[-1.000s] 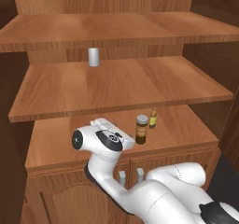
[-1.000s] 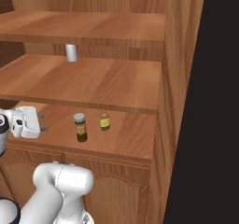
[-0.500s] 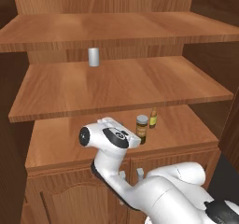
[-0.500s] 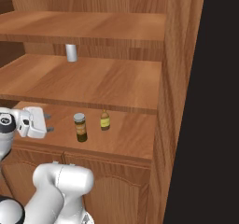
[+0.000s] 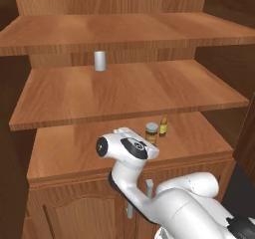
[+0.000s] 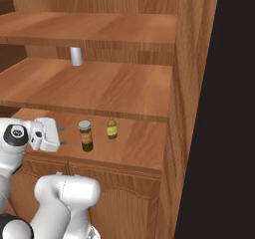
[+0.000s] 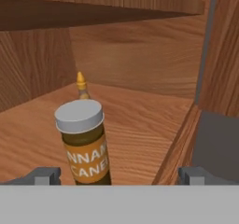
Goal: Pick the cinnamon and honey bottle from the cabinet and place them next to the mug.
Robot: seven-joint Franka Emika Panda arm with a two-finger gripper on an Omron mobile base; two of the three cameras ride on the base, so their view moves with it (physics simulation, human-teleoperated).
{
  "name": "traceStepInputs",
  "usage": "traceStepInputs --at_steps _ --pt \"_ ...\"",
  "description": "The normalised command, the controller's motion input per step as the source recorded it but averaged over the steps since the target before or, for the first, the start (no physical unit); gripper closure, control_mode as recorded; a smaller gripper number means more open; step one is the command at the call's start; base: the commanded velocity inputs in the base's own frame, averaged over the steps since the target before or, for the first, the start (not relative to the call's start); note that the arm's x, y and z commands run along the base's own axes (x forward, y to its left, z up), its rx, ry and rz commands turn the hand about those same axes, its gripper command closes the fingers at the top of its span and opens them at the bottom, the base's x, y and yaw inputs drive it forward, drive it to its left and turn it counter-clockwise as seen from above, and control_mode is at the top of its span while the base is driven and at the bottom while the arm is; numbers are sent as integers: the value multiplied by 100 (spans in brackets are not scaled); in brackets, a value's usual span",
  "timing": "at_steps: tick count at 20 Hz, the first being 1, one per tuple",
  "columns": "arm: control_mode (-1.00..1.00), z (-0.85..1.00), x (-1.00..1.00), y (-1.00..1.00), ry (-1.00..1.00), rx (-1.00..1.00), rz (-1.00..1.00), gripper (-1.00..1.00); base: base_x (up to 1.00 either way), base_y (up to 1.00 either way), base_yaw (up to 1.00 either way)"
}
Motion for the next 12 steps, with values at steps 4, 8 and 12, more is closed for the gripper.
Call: traceStepInputs --at_steps 4,8,12 --pt "-100 -27 4 -10 0 0 -1 -100 0 0 0" --pt "-100 -14 16 0 0 -2 -3 -100 0 0 0" --pt "-100 -1 24 4 0 -6 -5 -100 0 0 0"
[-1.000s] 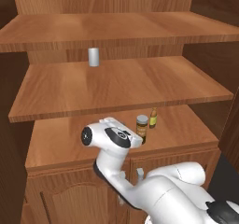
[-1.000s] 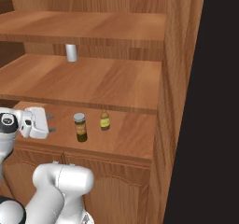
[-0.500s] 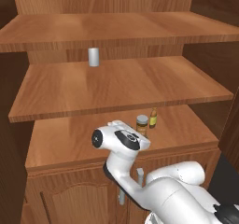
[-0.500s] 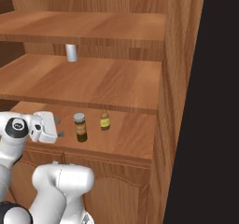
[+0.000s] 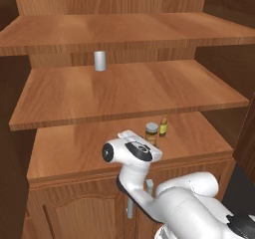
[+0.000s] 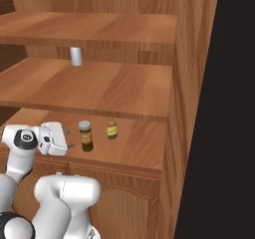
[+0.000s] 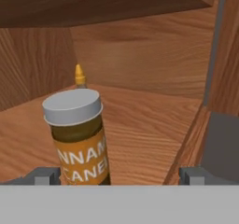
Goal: Pick the cinnamon and honey bottle from the cabinet and place them next to the mug.
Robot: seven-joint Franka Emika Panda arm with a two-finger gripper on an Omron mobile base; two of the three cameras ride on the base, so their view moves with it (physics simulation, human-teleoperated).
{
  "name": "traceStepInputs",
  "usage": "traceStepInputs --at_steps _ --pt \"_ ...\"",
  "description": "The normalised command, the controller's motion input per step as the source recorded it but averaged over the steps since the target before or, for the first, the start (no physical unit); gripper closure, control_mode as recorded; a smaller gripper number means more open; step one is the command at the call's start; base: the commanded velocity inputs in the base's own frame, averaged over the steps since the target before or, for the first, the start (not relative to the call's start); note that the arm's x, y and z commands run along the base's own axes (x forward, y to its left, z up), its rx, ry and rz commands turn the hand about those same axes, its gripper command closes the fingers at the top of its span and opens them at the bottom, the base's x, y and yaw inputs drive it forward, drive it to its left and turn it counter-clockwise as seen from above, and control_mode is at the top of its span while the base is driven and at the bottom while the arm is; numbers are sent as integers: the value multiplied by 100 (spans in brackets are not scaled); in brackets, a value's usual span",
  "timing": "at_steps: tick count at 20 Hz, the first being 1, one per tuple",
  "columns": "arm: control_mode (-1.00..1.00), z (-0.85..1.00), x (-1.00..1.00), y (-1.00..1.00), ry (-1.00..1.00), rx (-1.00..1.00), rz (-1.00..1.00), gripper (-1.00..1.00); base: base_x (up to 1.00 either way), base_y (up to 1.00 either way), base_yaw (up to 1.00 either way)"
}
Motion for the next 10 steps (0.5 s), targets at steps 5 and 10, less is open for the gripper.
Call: traceStepInputs --at_steps 5,10 --pt "-100 0 34 7 0 -7 -8 -100 0 0 0" --pt "-100 0 31 0 0 -2 -9 -100 0 0 0"
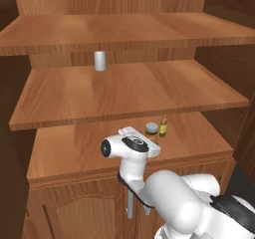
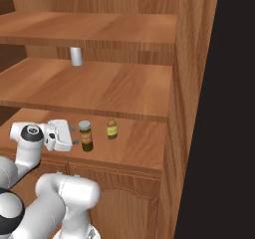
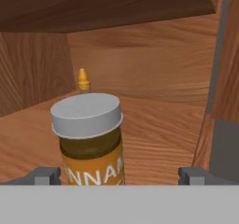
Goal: Pick the cinnamon and honey bottle from the cabinet and place them next to the mug.
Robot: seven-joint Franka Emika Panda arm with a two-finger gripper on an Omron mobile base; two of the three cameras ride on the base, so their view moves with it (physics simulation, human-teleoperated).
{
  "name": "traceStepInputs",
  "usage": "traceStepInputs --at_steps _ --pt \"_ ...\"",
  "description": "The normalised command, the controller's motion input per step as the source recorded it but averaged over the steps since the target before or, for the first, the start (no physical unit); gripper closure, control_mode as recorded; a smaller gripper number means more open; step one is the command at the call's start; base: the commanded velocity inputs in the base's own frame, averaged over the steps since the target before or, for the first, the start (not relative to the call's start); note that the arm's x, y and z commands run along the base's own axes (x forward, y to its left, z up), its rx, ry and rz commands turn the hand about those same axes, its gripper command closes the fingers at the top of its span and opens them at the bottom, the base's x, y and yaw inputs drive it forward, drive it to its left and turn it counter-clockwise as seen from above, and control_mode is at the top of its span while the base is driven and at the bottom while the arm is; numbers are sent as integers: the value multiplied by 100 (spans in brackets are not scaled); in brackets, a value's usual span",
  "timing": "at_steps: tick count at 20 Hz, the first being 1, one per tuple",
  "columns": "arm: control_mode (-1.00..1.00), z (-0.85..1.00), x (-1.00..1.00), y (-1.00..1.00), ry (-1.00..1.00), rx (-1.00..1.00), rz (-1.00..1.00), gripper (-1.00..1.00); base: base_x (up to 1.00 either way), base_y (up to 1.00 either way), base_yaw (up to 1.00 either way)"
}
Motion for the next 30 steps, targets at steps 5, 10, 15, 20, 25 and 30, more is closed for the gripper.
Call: traceStepInputs --at_steps 5,10,15,20,25,30 --pt "-100 0 26 9 0 -2 -10 -100 0 0 0" --pt "-100 -13 12 2 0 0 -4 -100 0 0 0" --pt "-100 -20 0 10 0 -1 -2 -100 0 0 0" --pt "-100 -11 0 1 0 0 0 -100 0 0 0" --pt "-100 0 0 0 -1 0 0 -100 0 0 0" --pt "-100 0 -2 -11 0 0 0 -100 0 0 0"
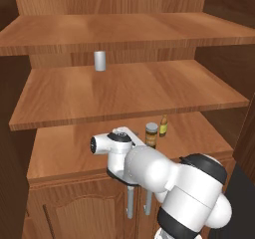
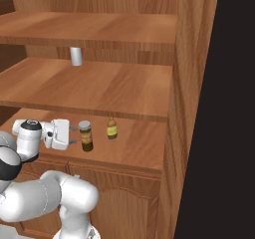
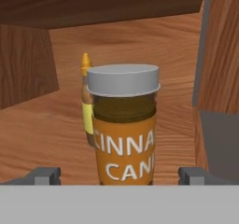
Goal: Pick the cinnamon and honey bottle from the cabinet and place them next to the mug.
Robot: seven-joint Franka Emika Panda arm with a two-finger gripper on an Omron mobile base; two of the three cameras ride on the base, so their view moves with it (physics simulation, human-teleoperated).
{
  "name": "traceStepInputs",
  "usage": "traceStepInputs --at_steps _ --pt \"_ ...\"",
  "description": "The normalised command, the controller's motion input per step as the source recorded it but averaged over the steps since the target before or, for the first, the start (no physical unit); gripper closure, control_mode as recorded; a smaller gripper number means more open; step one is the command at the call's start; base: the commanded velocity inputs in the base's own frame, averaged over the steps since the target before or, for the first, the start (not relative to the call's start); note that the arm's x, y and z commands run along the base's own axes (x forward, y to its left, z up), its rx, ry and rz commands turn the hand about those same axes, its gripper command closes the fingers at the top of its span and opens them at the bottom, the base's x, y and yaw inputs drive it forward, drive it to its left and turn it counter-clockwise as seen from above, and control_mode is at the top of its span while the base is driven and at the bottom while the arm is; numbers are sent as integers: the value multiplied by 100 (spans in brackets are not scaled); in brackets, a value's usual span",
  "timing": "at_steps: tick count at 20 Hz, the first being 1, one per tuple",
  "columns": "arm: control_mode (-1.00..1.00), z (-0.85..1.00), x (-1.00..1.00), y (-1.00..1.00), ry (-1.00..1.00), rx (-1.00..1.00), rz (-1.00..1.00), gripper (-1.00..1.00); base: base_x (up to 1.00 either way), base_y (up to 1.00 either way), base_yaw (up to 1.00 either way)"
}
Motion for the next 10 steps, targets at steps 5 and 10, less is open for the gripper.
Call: traceStepInputs --at_steps 5,10 --pt "-100 0 -5 -10 0 0 0 -100 0 0 0" --pt "-100 0 -4 -6 0 0 0 -100 0 0 0"
